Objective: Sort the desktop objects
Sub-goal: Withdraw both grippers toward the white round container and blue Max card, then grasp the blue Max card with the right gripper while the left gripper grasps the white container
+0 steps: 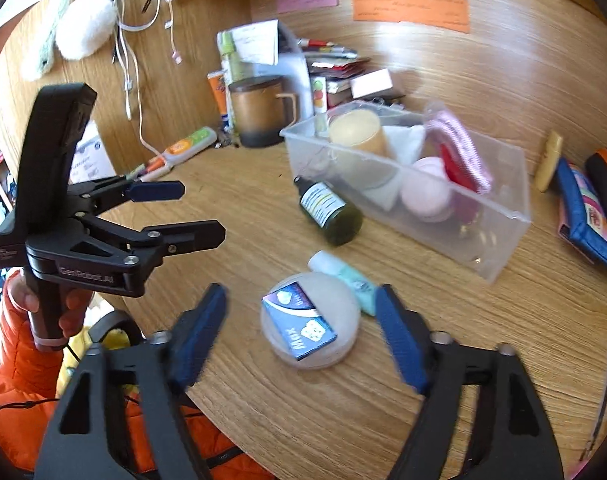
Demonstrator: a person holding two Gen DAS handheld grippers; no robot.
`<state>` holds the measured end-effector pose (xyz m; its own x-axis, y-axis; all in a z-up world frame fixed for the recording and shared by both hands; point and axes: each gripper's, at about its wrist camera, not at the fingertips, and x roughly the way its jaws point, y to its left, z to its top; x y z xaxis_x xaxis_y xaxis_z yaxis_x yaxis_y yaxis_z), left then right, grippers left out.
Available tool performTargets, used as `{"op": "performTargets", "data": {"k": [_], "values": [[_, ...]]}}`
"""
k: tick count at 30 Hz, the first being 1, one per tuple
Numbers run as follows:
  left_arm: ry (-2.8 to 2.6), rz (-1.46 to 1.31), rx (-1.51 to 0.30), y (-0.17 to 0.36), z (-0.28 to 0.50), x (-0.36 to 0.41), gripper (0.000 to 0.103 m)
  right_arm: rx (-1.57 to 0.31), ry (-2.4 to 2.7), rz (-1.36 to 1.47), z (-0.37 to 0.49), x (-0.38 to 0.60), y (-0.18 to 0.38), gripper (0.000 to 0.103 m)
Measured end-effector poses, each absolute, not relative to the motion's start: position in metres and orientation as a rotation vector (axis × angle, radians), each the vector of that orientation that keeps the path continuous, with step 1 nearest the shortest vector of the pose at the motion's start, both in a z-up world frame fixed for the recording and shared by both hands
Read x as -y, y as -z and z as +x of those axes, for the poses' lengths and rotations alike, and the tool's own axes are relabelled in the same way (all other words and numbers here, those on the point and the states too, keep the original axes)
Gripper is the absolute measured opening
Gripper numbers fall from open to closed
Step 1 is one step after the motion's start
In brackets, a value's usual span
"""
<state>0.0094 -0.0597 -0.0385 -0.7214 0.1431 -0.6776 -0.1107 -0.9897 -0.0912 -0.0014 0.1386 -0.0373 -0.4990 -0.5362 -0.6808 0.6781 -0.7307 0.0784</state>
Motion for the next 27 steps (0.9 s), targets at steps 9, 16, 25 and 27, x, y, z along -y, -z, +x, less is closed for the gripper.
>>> {"op": "performTargets", "data": {"k": [9, 16, 25, 27], "values": [[-2.794, -1.116, 0.09, 0.043, 0.016, 0.065, 0.095, -0.37, 2.175, 0.963, -0.005, -0.125, 0.05, 0.034], [-2.774, -1.118, 0.097, 0.045, 0.017, 0.063, 0.095, -0.475, 2.182, 0.931, -0.002, -0.12, 0.051, 0.033], [-2.714, -1.119, 0.099, 0.047, 0.02, 0.051, 0.094, -0.482, 2.178, 0.937, -0.006, -0.119, 0.05, 0.025], [-2.684, -1.118, 0.101, 0.048, 0.02, 0.045, 0.095, -0.468, 2.195, 0.932, -0.007, -0.123, 0.048, 0.025]]}}
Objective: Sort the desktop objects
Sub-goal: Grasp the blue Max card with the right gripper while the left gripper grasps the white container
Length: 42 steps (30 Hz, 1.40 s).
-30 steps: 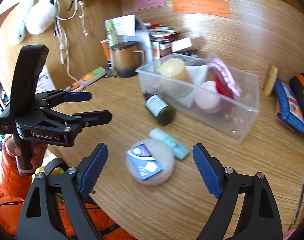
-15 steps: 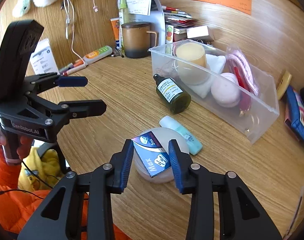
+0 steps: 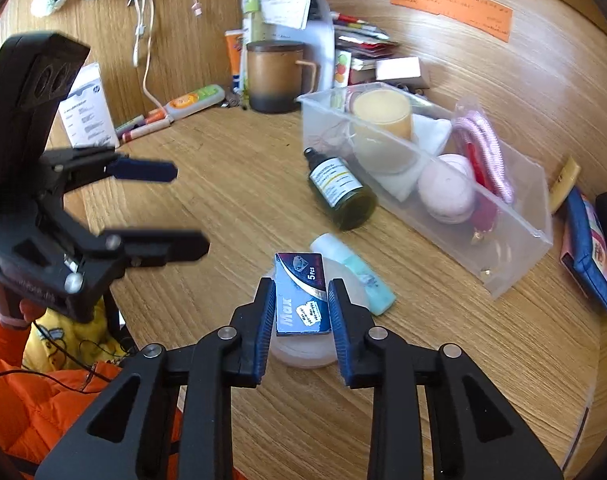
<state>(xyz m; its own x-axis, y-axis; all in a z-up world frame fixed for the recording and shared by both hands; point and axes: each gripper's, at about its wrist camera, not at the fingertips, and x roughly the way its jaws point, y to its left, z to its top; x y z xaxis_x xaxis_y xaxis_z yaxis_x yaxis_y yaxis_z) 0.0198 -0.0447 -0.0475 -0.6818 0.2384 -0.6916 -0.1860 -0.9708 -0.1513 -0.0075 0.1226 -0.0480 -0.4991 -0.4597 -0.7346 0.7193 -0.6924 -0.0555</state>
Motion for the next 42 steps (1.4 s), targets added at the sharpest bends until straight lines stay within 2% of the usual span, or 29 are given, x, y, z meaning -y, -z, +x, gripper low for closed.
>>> {"op": "performTargets", "data": {"k": [9, 23, 25, 27, 28, 42], "values": [[-2.556, -1.128, 0.057, 0.052, 0.008, 0.002, 0.095, -0.368, 2.335, 0.905, -0.019, -0.17, 0.024, 0.025], [-2.552, -1.224, -0.038, 0.078, -0.019, -0.047, 0.094, -0.287, 2.37, 0.951, -0.033, -0.213, 0.035, 0.025], [-2.551, -1.233, -0.036, 0.079, -0.021, -0.048, 0.082, -0.28, 2.364, 0.95, -0.033, -0.214, 0.035, 0.025], [-2.565, -1.228, -0.056, 0.079, -0.021, -0.049, 0.075, -0.275, 2.361, 0.948, -0.034, -0.215, 0.036, 0.025], [-2.56, -1.215, -0.054, 0.079, -0.021, -0.05, 0.066, -0.271, 2.356, 0.948, -0.035, -0.215, 0.037, 0.025], [-2.609, -1.147, -0.043, 0.067, -0.015, -0.04, 0.065, -0.256, 2.357, 0.912, -0.038, -0.211, 0.029, 0.025]]}}
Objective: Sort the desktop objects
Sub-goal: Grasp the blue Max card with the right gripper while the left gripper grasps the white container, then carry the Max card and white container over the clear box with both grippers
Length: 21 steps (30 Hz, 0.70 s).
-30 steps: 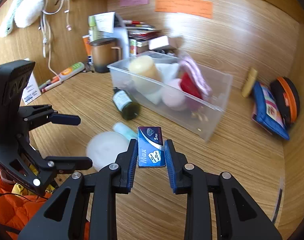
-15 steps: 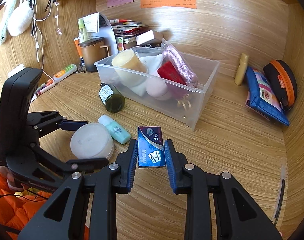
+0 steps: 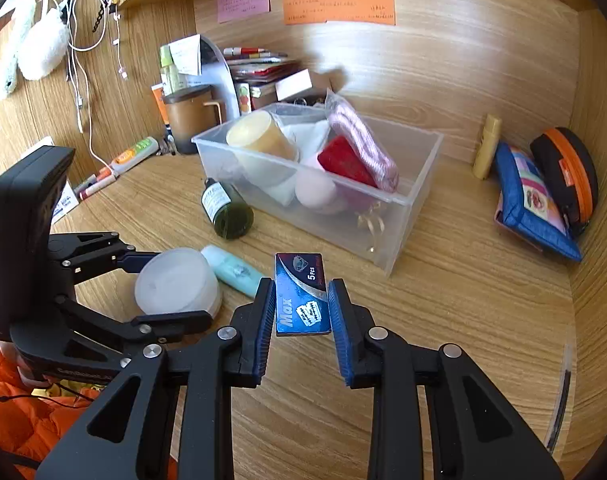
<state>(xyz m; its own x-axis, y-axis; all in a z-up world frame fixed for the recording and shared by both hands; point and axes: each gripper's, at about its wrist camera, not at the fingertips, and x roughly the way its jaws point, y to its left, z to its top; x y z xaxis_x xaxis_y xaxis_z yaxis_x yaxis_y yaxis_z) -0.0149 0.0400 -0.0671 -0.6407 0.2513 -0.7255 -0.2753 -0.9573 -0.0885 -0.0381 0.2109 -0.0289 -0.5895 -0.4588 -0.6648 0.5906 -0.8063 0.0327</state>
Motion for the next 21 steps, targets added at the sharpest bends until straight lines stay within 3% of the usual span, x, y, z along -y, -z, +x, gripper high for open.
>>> {"op": "performTargets", "data": {"k": [21], "values": [[-2.784, -0.95, 0.048, 0.001, -0.035, 0.025, 0.065, -0.249, 2.422, 0.78, -0.06, -0.2, -0.017, 0.025]]}}
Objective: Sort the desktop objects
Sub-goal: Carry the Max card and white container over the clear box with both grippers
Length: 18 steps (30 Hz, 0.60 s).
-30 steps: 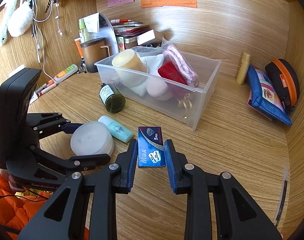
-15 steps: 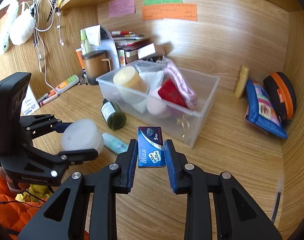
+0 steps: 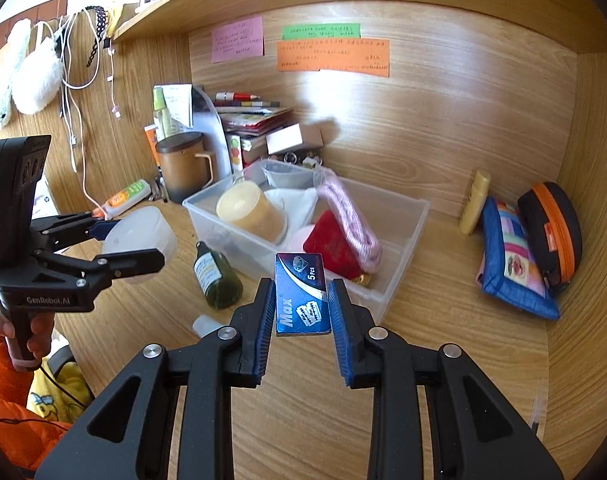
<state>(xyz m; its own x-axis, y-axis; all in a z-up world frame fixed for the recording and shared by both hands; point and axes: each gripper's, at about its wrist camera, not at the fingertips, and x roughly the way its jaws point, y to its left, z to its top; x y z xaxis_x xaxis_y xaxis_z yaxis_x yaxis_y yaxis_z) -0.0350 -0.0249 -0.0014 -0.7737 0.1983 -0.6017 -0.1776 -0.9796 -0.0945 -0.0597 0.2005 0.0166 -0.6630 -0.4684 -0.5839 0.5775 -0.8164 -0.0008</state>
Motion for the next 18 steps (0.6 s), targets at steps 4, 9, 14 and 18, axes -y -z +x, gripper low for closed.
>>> {"op": "performTargets", "data": {"k": [4, 9, 14, 18], "values": [[-2.798, -0.93, 0.063, -0.006, -0.044, 0.035, 0.065, -0.253, 2.44, 0.767, -0.067, -0.198, -0.024, 0.025], [-2.796, -0.922, 0.078, -0.013, -0.056, 0.046, 0.065, -0.251, 2.465, 0.754, -0.078, -0.198, -0.032, 0.025], [-2.794, -0.916, 0.08, -0.02, -0.072, 0.055, 0.065, -0.241, 2.485, 0.745, -0.09, -0.198, -0.039, 0.025], [-2.796, -0.919, 0.08, -0.026, -0.085, 0.062, 0.065, -0.245, 2.493, 0.756, -0.102, -0.196, -0.04, 0.025]]}}
